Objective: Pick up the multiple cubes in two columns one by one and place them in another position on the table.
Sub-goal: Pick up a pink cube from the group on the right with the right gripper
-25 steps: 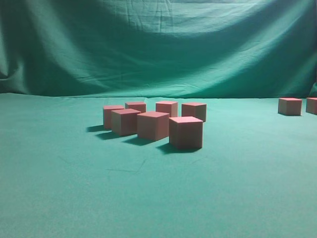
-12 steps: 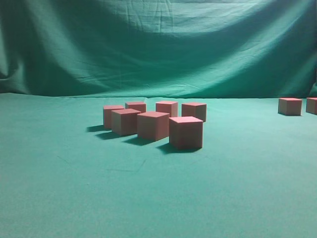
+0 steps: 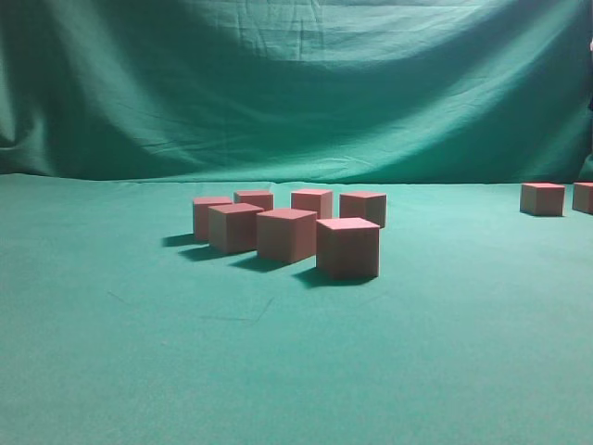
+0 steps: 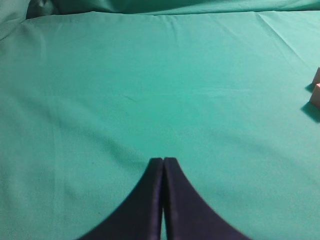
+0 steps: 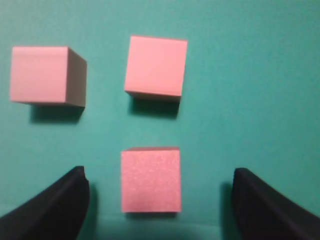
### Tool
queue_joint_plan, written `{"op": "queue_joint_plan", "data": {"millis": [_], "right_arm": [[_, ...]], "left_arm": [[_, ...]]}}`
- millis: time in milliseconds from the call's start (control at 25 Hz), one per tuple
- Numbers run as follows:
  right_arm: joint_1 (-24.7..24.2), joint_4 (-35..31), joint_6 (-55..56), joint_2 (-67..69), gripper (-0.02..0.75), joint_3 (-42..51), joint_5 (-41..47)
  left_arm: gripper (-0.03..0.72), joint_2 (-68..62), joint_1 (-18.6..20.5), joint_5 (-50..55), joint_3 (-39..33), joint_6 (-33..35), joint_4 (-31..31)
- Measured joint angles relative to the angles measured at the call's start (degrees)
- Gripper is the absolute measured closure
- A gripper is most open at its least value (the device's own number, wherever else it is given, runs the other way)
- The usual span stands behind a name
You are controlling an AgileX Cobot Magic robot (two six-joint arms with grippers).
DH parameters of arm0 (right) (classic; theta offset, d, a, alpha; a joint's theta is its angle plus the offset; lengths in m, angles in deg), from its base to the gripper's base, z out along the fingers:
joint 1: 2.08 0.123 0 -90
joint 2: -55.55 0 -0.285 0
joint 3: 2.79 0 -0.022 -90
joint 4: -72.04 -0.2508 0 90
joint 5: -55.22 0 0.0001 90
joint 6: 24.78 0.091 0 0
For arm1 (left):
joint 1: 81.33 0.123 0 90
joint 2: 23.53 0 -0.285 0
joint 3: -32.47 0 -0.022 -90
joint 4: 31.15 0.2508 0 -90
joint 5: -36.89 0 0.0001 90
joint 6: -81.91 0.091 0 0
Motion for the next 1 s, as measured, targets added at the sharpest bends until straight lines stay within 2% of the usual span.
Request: {"op": "queue_joint_plan", "data": {"millis": [280,320,480,520,720,1000], "right_arm": [[0.00,-0.35,0.00,3.07,0.181,0.00,-0.75],[0.00,-0.35,0.00,3.22,0.253,0.00,-1.04],[0.00,-0.46,0.00,3.31,0.461,0.00,-1.78],[0.00,-0.46,0.00,3.31,0.481,0.00,-1.78],[0.00,-2.11,0.00,3.31,0.473,-0.56,0.30],[-0.03,-9.03,0.00,0.13,0.473,-5.32,16.66]], "left_arm": [[0.688,0.00,0.00,0.00,0.00,0.00,0.00],[0.688,0.00,0.00,0.00,0.00,0.00,0.00],[0.688,0.00,0.00,0.00,0.00,0.00,0.00],[0.688,0.00,0.00,0.00,0.00,0.00,0.00],[0.688,0.00,0.00,0.00,0.00,0.00,0.00],[0.688,0.00,0.00,0.00,0.00,0.00,0.00]]}}
